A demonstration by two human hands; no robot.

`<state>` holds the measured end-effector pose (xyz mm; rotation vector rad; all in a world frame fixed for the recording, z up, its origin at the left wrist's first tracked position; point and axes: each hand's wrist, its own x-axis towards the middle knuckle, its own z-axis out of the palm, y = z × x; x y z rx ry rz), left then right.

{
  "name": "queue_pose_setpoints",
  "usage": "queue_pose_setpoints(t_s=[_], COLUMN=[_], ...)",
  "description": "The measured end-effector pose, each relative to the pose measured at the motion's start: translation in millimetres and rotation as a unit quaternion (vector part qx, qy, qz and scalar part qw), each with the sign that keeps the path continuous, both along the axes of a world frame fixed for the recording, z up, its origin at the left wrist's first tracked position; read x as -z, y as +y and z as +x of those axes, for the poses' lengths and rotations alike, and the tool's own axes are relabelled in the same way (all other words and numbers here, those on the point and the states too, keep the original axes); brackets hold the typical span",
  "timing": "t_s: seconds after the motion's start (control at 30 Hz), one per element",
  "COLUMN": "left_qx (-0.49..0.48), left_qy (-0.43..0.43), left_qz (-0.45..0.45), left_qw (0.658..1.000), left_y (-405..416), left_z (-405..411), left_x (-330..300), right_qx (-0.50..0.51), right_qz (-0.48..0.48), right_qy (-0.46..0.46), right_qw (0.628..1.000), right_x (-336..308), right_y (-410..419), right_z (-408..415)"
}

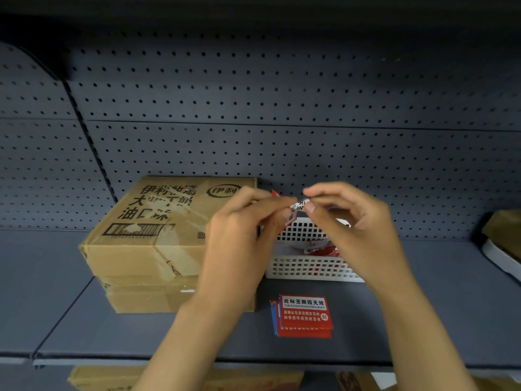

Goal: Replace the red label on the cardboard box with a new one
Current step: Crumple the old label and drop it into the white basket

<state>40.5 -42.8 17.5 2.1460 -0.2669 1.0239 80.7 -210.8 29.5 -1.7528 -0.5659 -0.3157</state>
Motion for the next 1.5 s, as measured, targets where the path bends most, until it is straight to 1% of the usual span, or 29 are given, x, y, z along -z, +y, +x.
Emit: queue_pose_setpoints(t_s=[0.17, 0.27, 0.33, 0.43, 0.57, 0.63, 0.73, 0.83, 0.9, 0.93, 1.03, 1.13, 1.23, 1.33, 1.4, 1.5], left_qx=[-0.007, -0.037, -0.02, 0.029, 0.063, 0.076, 0.113, 0.148, 0.149, 0.137, 0.068, 0.058, 0.033, 0.006, 0.01, 0.031], left_qy=[0.055, 0.083, 0.113, 0.149, 0.139, 0.142, 0.136, 0.147, 0.163, 0.168, 0.164, 0.141, 0.139, 0.14, 0.139, 0.145], left_qz=[-0.034, 0.011, 0.008, -0.039, -0.102, -0.129, -0.182, -0.225, -0.21, -0.179, -0.034, 0.021, 0.021, 0.015, 0.0, -0.03], left_qw=[0.998, 0.996, 0.993, 0.988, 0.983, 0.978, 0.967, 0.952, 0.952, 0.96, 0.984, 0.988, 0.989, 0.99, 0.99, 0.989], left_y=[-2, -4, -7, -14, -17, -16, -14, -14, -13, -11, -4, -1, -1, -4, -7, -7], left_z=[7, 11, 11, 12, 12, 13, 16, 19, 20, 20, 21, 20, 19, 19, 19, 21], left_x=[-1, 0, 0, -2, -3, -2, -2, -6, -8, -8, -5, -5, -6, -6, -6, -7], right_qx=[0.049, 0.088, 0.112, 0.137, 0.163, 0.153, 0.127, 0.119, 0.127, 0.136, 0.155, 0.144, 0.13, 0.135, 0.127, 0.095], right_qz=[-0.001, -0.037, -0.062, -0.094, -0.107, -0.118, -0.173, -0.217, -0.21, -0.196, -0.161, -0.155, -0.152, -0.153, -0.147, -0.101], right_qy=[-0.019, -0.043, -0.07, -0.103, -0.121, -0.139, -0.192, -0.198, -0.186, -0.18, -0.156, -0.114, -0.075, -0.068, -0.059, -0.026], right_qw=[0.999, 0.994, 0.989, 0.981, 0.973, 0.971, 0.958, 0.948, 0.951, 0.954, 0.962, 0.971, 0.977, 0.977, 0.979, 0.99], right_x=[3, 7, 8, 10, 11, 11, 12, 15, 17, 17, 16, 14, 10, 9, 7, 6], right_y=[-8, -11, -11, -9, -10, -13, -15, -14, -15, -16, -18, -19, -16, -13, -12, -12], right_z=[1, 1, 0, -2, 2, 4, 4, 6, 7, 7, 6, 3, -1, -1, -2, 1])
